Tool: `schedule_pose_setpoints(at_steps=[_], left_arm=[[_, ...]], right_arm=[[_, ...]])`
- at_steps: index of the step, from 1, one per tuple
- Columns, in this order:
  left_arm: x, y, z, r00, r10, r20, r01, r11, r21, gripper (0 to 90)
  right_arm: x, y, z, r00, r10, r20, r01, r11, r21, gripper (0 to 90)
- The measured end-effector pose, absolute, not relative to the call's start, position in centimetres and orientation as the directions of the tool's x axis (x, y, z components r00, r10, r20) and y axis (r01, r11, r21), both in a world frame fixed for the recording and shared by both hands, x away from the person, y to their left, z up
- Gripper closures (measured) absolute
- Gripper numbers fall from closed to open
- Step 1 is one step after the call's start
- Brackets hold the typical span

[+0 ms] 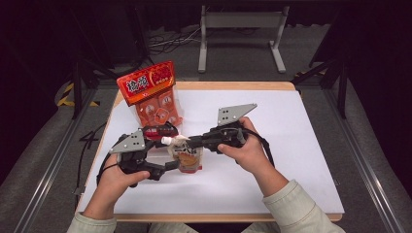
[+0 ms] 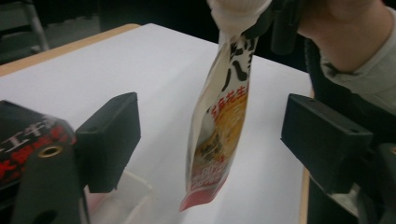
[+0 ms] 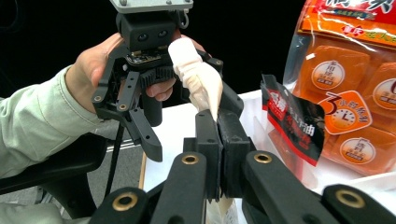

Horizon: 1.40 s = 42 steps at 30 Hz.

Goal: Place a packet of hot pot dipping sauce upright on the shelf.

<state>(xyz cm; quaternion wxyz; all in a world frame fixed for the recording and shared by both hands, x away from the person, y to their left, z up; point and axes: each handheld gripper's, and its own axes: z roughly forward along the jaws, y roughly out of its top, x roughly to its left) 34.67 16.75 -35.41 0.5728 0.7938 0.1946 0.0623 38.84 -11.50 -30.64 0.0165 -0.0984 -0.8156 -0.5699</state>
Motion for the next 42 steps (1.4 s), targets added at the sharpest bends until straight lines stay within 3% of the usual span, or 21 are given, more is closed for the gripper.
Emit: schedule_pose_setpoints(at_steps=[6, 8, 11, 15, 19, 29, 42], left_arm=[[34.7, 16.3, -35.6, 0.923, 0.365, -0.119, 0.223, -0.256, 0.941, 32.1], [34.7, 16.2, -35.6, 0.927, 0.359, -0.103, 0.206, -0.262, 0.943, 42.0], [34.7, 16.3, -35.7, 0.933, 0.348, -0.097, 0.196, -0.262, 0.945, 49.7], [34.5, 16.5, -35.5, 0.931, 0.355, -0.086, 0.189, -0.267, 0.945, 71.1], [34.6, 16.8, -35.6, 0.934, 0.327, -0.143, 0.234, -0.258, 0.937, 79.0], [34.6, 16.8, -35.1, 0.956, 0.277, -0.100, 0.184, -0.296, 0.937, 87.5], [35.4, 18.1, -33.8, 0.966, 0.260, 0.005, 0.087, -0.344, 0.935, 89.3]], right_arm=[[38.6, -11.0, -30.7, -0.983, 0.120, 0.143, 0.175, 0.333, 0.926, 89.2], [38.6, -10.9, -30.7, -0.983, 0.117, 0.143, 0.175, 0.335, 0.926, 89.1], [38.5, -10.8, -30.8, -0.983, 0.118, 0.141, 0.173, 0.333, 0.927, 89.1], [38.5, -10.8, -30.8, -0.984, 0.117, 0.134, 0.166, 0.338, 0.926, 89.0], [38.3, -10.7, -30.8, -0.986, 0.107, 0.126, 0.156, 0.345, 0.926, 88.8], [38.0, -10.8, -30.7, -0.989, 0.110, 0.099, 0.132, 0.349, 0.928, 87.4], [37.4, -13.2, -30.4, -0.980, 0.197, 0.024, 0.085, 0.306, 0.948, 65.1]])
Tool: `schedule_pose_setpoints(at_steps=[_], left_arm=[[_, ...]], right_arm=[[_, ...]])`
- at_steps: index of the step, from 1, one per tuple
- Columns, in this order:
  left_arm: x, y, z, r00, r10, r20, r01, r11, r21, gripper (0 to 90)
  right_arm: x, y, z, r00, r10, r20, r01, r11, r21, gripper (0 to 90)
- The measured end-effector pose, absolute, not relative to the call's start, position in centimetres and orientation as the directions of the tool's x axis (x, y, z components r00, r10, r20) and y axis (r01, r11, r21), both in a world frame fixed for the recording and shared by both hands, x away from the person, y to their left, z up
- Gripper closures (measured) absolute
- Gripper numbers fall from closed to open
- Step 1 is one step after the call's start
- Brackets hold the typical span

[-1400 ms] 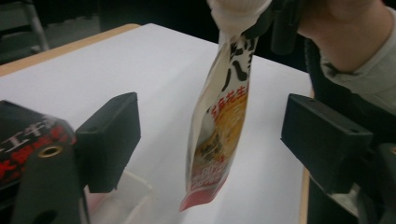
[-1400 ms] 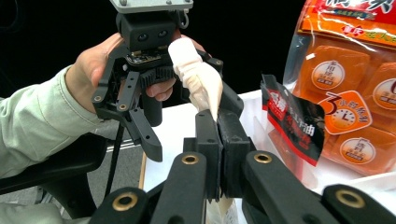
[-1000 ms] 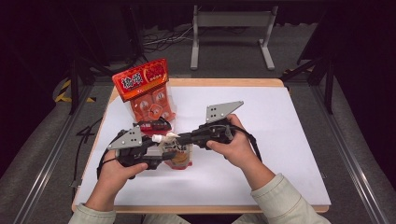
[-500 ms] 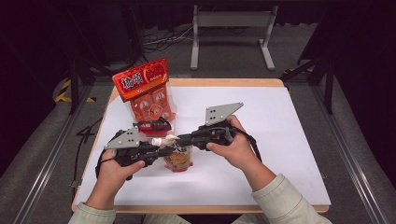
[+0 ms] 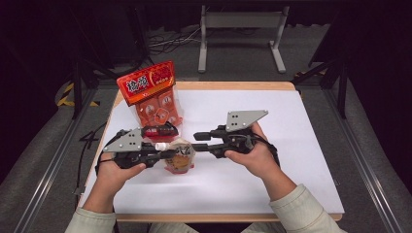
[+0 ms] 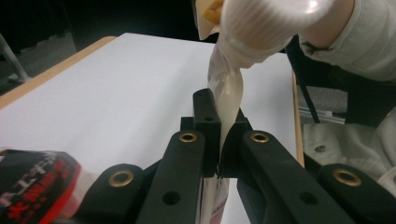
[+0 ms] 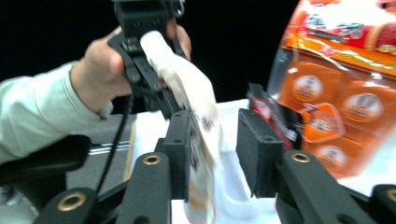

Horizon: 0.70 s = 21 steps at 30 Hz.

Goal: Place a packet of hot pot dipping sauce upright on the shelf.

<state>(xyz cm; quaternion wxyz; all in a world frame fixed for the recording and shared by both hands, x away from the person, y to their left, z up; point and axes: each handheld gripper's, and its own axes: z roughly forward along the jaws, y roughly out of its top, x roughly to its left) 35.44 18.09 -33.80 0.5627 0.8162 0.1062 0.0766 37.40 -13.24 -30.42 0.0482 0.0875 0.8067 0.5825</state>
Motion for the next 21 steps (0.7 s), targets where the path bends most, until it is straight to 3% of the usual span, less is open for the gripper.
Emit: schedule_pose_setpoints(at_steps=[14, 21], left_arm=[[37.0, 21.1, -32.7, 0.947, 0.321, -0.015, 0.104, -0.263, 0.959, 89.4], [37.0, 22.4, -32.1, 0.918, 0.397, -0.001, 0.096, -0.220, 0.971, 89.4]], right_arm=[[36.4, -18.9, -31.7, -0.943, 0.333, 0.026, 0.124, 0.278, 0.952, 63.4], [36.2, -21.8, -33.1, -0.909, 0.416, 0.033, 0.154, 0.260, 0.953, 62.5]])
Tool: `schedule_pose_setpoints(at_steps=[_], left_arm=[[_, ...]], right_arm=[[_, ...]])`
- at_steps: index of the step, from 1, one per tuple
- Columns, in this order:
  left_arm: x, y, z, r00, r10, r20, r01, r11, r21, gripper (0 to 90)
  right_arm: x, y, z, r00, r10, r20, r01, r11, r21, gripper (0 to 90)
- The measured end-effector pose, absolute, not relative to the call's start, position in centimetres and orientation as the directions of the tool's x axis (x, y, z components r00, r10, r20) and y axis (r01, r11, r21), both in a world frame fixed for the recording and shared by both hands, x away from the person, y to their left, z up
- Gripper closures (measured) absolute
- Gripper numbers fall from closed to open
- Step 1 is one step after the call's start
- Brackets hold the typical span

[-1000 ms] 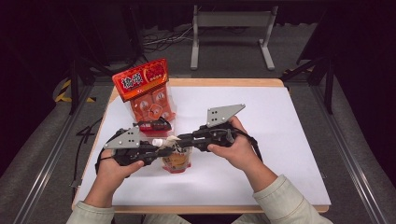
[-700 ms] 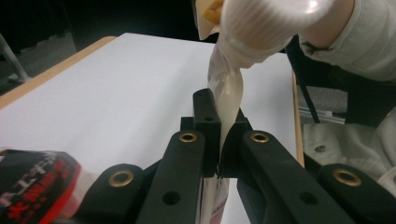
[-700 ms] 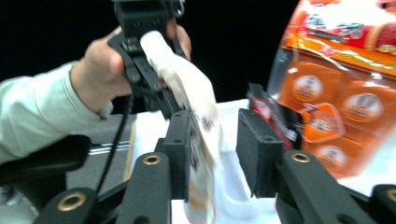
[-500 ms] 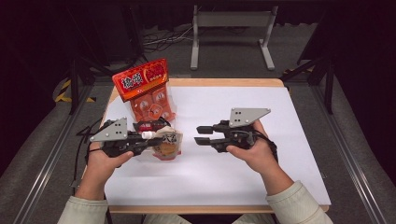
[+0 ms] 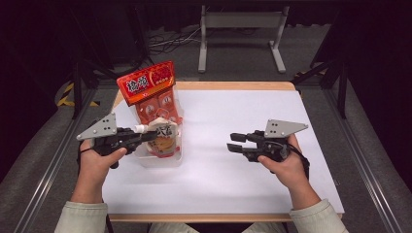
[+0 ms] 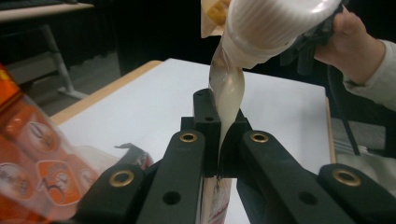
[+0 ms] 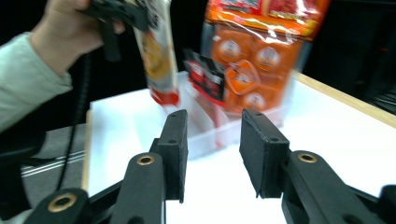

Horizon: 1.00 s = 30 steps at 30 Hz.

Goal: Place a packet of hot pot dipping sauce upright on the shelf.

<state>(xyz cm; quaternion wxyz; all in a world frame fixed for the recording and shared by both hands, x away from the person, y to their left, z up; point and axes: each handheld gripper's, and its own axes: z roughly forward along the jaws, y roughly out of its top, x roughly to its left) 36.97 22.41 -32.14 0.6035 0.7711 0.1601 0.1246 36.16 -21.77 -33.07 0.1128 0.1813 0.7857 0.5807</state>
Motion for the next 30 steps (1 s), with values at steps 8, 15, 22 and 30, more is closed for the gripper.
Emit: schedule_pose_setpoints(at_steps=[8, 15, 22, 30], left_arm=[[37.1, 23.0, -32.5, 0.884, 0.467, 0.012, 0.105, -0.223, 0.969, 89.4], [37.2, 23.2, -33.3, 0.869, 0.494, -0.005, 0.138, -0.233, 0.963, 89.5], [37.1, 23.5, -33.7, 0.862, 0.507, -0.010, 0.147, -0.231, 0.962, 89.5], [37.2, 23.7, -34.8, 0.851, 0.525, -0.032, 0.172, -0.221, 0.960, 89.5]], right_arm=[[36.1, -24.4, -32.9, -0.854, 0.520, -0.014, 0.140, 0.255, 0.957, 57.7], [36.1, -25.1, -33.4, -0.812, 0.578, -0.086, 0.128, 0.320, 0.939, 52.3], [36.0, -26.2, -33.9, -0.761, 0.643, -0.087, 0.147, 0.301, 0.942, 44.4], [35.8, -27.1, -34.4, -0.694, 0.710, -0.120, 0.136, 0.294, 0.946, 34.4]])
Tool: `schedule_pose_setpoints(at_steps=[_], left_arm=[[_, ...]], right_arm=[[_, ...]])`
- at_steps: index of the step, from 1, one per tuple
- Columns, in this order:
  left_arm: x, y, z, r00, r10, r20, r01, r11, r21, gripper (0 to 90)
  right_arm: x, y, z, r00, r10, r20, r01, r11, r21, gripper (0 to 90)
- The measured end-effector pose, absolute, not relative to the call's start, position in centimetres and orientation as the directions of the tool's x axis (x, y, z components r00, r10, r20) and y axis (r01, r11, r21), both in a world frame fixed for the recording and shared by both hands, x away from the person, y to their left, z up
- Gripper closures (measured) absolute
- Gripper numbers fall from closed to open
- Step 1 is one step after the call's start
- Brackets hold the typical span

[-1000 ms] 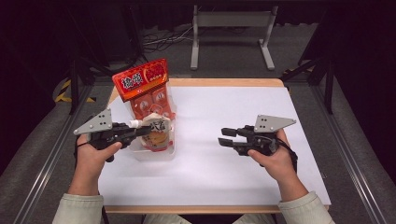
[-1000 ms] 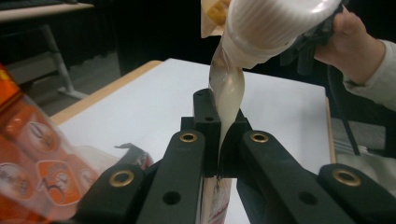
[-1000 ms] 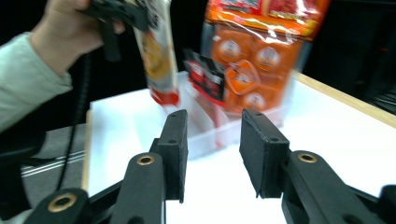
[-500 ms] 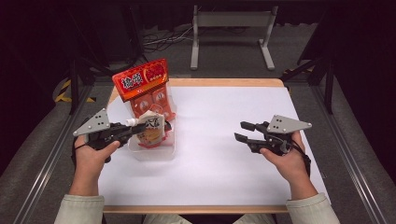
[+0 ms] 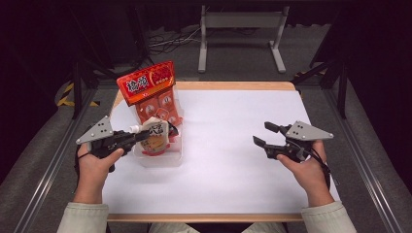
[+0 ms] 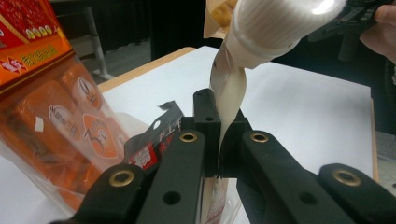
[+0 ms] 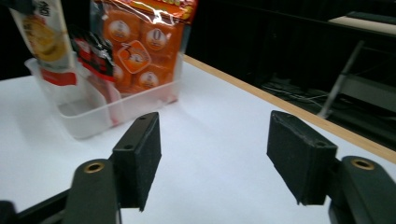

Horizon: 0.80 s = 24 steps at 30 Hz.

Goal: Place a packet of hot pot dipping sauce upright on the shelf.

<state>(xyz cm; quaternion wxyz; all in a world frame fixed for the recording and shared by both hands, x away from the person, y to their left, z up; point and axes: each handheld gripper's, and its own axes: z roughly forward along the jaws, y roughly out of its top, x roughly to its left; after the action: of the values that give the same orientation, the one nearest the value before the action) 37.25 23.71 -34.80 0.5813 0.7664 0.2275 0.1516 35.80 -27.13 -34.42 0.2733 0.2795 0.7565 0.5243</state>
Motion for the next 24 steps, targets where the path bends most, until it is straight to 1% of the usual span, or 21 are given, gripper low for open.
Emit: schedule_pose_setpoints(at_steps=[3, 8, 11, 18, 22, 24], left_arm=[[37.1, 23.6, -35.4, 0.848, 0.529, -0.040, 0.184, -0.222, 0.958, 89.5], [37.1, 23.8, -36.2, 0.842, 0.537, -0.053, 0.201, -0.221, 0.954, 89.5], [37.1, 23.9, -36.9, 0.837, 0.541, -0.080, 0.219, -0.197, 0.956, 89.5], [37.2, 23.9, -37.9, 0.827, 0.555, -0.091, 0.235, -0.195, 0.952, 89.5], [37.2, 23.9, -38.7, 0.816, 0.566, -0.116, 0.269, -0.195, 0.943, 89.5], [37.2, 23.9, -38.9, 0.814, 0.571, -0.108, 0.265, -0.199, 0.943, 89.4]], right_arm=[[35.7, -27.3, -35.2, -0.665, 0.731, -0.153, 0.129, 0.314, 0.941, 30.6], [35.5, -27.9, -36.6, -0.647, 0.751, -0.134, 0.146, 0.294, 0.944, 28.4], [35.5, -28.4, -37.1, -0.637, 0.761, -0.121, 0.163, 0.286, 0.944, 28.1], [35.4, -29.3, -38.2, -0.614, 0.781, -0.115, 0.180, 0.280, 0.943, 27.3], [35.4, -29.8, -38.8, -0.607, 0.788, -0.101, 0.202, 0.276, 0.940, 27.2], [35.4, -30.0, -39.0, -0.605, 0.791, -0.095, 0.207, 0.271, 0.940, 27.2]])
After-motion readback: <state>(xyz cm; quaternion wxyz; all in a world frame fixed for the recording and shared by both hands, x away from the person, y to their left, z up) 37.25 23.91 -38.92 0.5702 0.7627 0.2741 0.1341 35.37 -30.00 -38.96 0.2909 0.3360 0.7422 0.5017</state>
